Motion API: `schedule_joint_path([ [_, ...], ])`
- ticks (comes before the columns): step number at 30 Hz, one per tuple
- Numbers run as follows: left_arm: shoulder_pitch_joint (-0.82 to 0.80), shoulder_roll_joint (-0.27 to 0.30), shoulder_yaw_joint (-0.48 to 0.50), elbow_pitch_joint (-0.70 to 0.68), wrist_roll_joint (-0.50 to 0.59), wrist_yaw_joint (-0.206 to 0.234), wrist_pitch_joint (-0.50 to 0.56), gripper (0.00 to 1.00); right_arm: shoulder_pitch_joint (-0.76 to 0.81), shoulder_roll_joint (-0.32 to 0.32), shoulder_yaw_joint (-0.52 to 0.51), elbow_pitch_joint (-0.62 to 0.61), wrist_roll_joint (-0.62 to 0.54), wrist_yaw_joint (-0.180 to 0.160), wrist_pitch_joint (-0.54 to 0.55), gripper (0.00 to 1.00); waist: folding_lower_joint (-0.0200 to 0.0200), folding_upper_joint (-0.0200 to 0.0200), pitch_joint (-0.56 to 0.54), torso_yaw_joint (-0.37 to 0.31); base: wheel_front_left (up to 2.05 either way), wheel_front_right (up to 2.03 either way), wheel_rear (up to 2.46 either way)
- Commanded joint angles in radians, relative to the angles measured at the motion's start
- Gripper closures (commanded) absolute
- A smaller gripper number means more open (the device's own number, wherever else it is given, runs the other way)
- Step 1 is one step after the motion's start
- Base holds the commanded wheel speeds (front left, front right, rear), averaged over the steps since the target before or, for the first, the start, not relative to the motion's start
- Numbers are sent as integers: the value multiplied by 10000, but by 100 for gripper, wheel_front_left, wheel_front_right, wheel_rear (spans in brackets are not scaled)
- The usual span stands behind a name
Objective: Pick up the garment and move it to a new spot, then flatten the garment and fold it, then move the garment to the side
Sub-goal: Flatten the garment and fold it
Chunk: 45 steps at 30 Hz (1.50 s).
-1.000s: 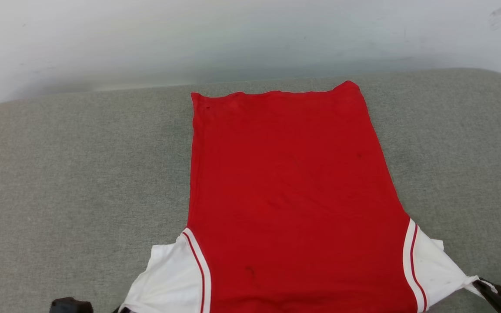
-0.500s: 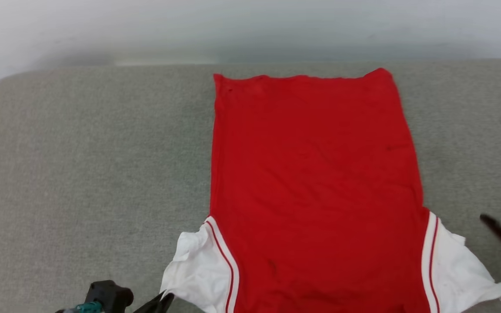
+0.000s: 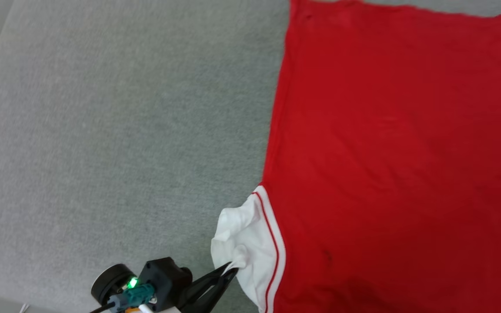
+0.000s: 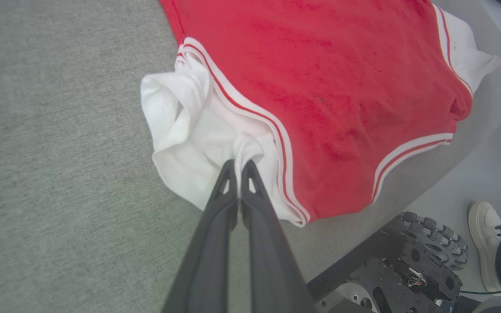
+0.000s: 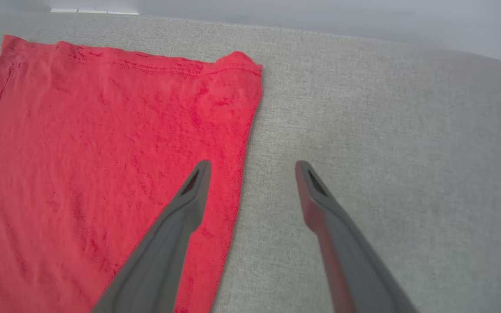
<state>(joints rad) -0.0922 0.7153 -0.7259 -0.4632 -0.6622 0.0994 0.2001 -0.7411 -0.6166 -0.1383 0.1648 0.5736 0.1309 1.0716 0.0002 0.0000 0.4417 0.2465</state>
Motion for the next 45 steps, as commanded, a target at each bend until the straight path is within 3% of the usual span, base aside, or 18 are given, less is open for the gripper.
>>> schedule_joint_path([
  [1,-230,-69,-37,-52,92,-69,42,100,-341,66,-9,197,-230,-4,184,0,-2,0,927,873,0,0,0],
  [12,-1028,-836,-471,-87,383,-438,18,100,-2391,-180,-448,1539,-1774,-4,891,0,-2,0,1972,2011,0,0,0],
  [21,-1218,-1096,-353,300,367,-547,-488,100,-1600,-187,-605,2009,-2023,-5,1256,0,-2,0,2266,2392,0,0,0],
  [22,-1233,-1105,-347,352,377,-568,-550,100,-1498,-145,-659,2044,-2057,-5,1301,42,-2,0,2275,2399,0,0,0],
  [23,-1234,-1115,-349,416,381,-575,-560,100,-1358,-154,-631,2035,-2087,-5,1358,100,-2,0,2270,2397,0,0,0],
  [29,-1227,-1044,-209,750,262,-527,-719,100,-765,-261,-572,1971,-1937,-5,1251,100,-2,0,1673,2007,0,0,0],
  [37,-889,-636,178,1306,-150,-356,-754,100,809,119,-375,1996,-1225,-7,742,100,-2,0,129,651,0,0,0],
  [45,-369,-104,347,1786,73,97,-811,100,3004,199,305,1052,-121,-5,-238,100,-2,0,-1166,-671,0,0,0],
])
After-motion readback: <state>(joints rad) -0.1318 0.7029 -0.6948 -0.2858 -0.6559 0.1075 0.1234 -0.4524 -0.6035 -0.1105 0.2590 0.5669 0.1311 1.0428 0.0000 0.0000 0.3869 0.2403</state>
